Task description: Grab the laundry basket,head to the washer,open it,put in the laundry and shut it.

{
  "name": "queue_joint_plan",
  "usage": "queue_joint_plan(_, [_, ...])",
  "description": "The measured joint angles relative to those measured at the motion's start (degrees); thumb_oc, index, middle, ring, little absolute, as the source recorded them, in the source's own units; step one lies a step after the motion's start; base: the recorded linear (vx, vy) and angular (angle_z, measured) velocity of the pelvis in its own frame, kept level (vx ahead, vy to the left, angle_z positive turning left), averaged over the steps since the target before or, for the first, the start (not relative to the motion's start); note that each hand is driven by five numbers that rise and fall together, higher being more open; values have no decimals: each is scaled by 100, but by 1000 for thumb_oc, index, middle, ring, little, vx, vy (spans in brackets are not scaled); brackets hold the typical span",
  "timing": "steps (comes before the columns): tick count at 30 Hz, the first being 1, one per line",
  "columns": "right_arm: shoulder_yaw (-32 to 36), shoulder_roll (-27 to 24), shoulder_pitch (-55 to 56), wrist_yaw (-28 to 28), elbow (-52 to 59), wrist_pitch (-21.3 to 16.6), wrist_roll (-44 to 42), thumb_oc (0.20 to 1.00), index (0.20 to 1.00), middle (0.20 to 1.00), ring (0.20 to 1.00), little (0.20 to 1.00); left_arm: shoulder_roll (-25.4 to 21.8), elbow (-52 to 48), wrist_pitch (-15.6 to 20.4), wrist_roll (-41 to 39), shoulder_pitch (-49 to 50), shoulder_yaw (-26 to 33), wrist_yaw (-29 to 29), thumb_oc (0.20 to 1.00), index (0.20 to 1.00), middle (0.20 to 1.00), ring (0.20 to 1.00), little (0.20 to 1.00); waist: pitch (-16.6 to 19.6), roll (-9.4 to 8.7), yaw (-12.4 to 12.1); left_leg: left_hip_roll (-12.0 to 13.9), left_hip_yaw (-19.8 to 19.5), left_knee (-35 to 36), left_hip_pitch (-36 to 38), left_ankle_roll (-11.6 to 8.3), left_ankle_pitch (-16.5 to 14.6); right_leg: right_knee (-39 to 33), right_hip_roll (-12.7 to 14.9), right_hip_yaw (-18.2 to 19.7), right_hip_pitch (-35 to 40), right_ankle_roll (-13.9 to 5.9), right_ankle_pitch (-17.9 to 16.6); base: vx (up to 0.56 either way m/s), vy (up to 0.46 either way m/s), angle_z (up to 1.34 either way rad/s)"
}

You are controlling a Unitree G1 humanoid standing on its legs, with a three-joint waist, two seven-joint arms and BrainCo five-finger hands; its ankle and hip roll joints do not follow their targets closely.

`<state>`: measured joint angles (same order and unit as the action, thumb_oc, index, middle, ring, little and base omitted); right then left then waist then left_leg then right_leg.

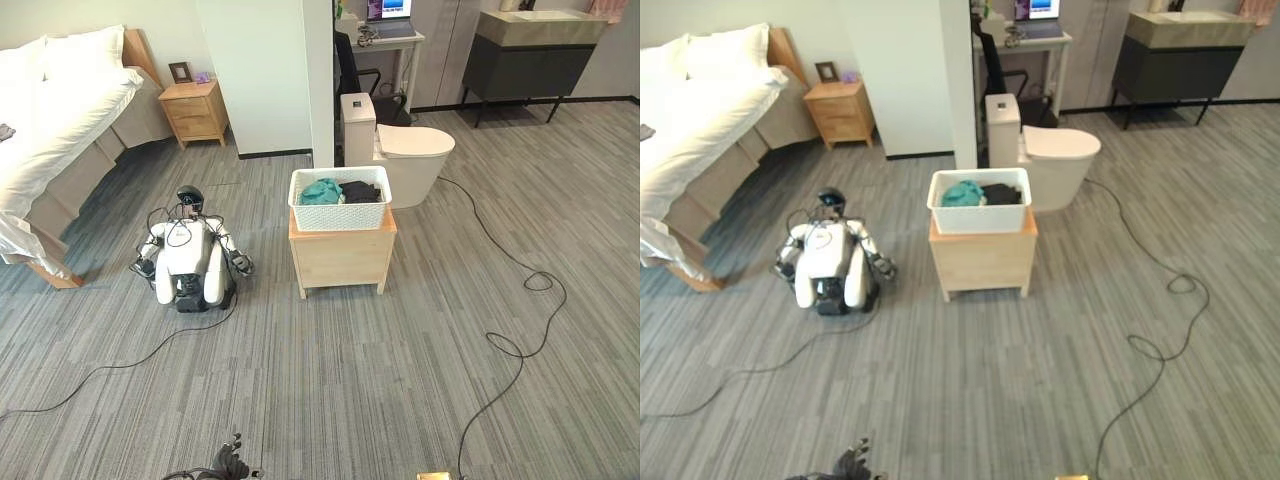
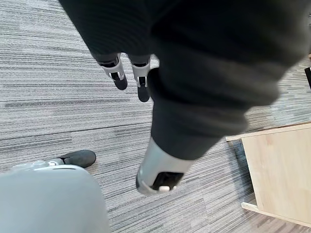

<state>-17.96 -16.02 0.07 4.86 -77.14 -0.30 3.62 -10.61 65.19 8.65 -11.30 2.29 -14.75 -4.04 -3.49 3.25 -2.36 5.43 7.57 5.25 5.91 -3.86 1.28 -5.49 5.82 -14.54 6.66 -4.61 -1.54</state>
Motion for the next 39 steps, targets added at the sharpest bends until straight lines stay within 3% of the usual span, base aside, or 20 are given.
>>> queue_joint_plan(31, [12,7,86,-13,32,-67,-293,1000,1000,1000,1000,1000,-95,-107,5,-80,-10,59,-29,1000,1000,1000,1000,1000,83,-68,-2,79,-125,-91,-218,-48,17,48,-102,-54,-107,38,54,1,-37,1])
queue_joint_plan(35, [10,98,66,-14,39,-123,-498,1000,1000,1000,1000,1000,-264,-115,17,-242,-132,98,-43,1000,1000,1000,1000,1000,-132,-264,-44,225,-358,-476,-539,-161,53,-3,-246,-259,-158,183,114,-8,-274,30])
queue_joint_plan(37, [2,112,-2,-2,233,-142,-513,1000,1000,1000,1000,1000,-308,-121,41,-412,-283,286,-71,1000,1000,1000,1000,1000,-424,-546,-47,190,-495,-1503,-1178,-375,152,-5,-215,-336,-157,322,169,44,-154,39])
queue_joint_plan(39, [2,68,-81,15,417,-182,-533,1000,1000,1000,1000,1000,-293,-92,55,-478,-266,358,-101,1000,1000,1000,1000,1000,-636,-602,-94,244,-414,-2080,-1528,-493,243,-5,-247,-356,-121,461,151,123,-60,13])
